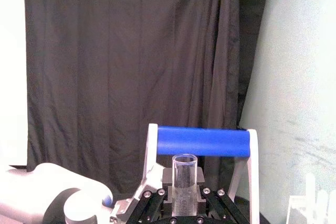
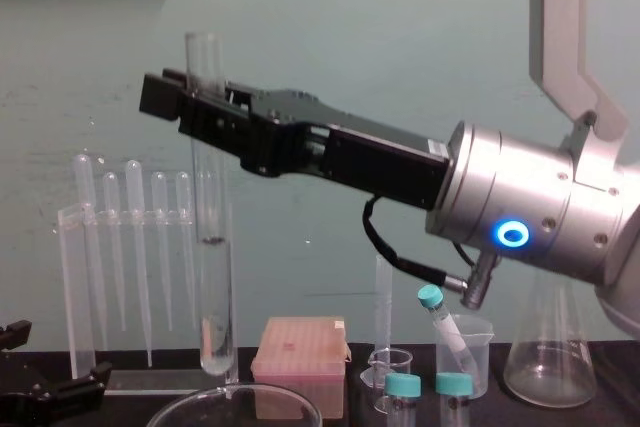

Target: Hold the test tube with one hand and immerse one end into the beaker, then return it to the test tube rack.

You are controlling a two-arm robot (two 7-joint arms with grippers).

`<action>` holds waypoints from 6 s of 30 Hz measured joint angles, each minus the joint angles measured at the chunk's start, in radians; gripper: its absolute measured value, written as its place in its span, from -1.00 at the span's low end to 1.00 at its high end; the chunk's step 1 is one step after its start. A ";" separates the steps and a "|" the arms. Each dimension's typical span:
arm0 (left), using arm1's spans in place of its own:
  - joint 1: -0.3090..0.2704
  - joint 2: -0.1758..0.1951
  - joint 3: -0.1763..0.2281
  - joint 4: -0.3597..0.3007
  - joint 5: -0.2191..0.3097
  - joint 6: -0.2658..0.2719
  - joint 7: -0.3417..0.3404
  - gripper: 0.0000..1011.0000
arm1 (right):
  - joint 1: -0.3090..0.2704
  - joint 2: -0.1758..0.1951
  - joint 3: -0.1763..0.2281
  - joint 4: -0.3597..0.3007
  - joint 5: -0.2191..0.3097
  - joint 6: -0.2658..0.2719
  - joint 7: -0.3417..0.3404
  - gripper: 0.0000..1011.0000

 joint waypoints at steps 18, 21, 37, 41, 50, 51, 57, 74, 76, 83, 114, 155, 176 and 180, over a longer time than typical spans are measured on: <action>0.000 0.000 0.000 0.000 0.000 0.000 0.000 0.98 | -0.042 0.030 -0.021 0.040 0.010 0.003 -0.036 -0.56; 0.000 0.000 0.000 0.000 0.000 0.000 0.000 0.98 | -0.037 0.019 -0.028 0.075 0.010 -0.003 -0.022 -0.56; 0.000 0.000 0.000 0.000 0.000 0.000 0.000 0.98 | -0.036 -0.001 -0.049 0.178 -0.010 0.003 0.000 -0.56; 0.000 0.000 0.000 0.000 0.000 0.000 0.000 0.98 | -0.038 -0.003 -0.050 0.191 -0.014 0.006 0.000 -0.56; 0.000 0.000 0.000 0.000 0.000 0.000 0.000 0.98 | -0.037 -0.007 -0.050 0.210 -0.027 0.019 0.003 -0.56; 0.000 0.000 0.000 0.000 0.000 0.000 0.000 0.98 | -0.036 -0.007 -0.050 0.211 -0.029 0.021 0.003 -0.56; 0.000 0.000 0.000 0.000 0.000 0.000 0.000 0.98 | -0.034 -0.006 -0.049 0.210 -0.033 0.024 0.002 -0.56; 0.000 0.000 0.000 0.000 0.000 0.000 0.000 0.98 | -0.034 -0.006 -0.048 0.209 -0.031 0.023 0.002 -0.56; 0.000 0.000 0.000 0.000 0.000 0.000 0.000 0.98 | -0.034 -0.006 -0.048 0.209 -0.031 0.022 0.002 -0.56; 0.000 0.000 0.000 0.000 0.000 0.000 0.000 0.98 | -0.034 -0.006 -0.048 0.209 -0.030 0.022 0.002 -0.56; 0.000 0.000 0.000 0.000 0.000 0.000 0.000 0.98 | -0.034 -0.006 -0.048 0.209 -0.030 0.022 0.002 -0.56; 0.000 0.000 0.000 0.000 0.000 0.000 0.000 0.98 | -0.034 -0.006 -0.048 0.209 -0.030 0.022 0.002 -0.56; 0.000 0.000 0.000 0.000 0.000 0.000 0.000 0.98 | -0.034 -0.006 -0.048 0.209 -0.030 0.022 0.002 -0.56; 0.000 0.000 0.000 0.000 0.000 0.000 0.000 0.98 | -0.034 -0.006 -0.048 0.209 -0.030 0.022 0.003 -0.56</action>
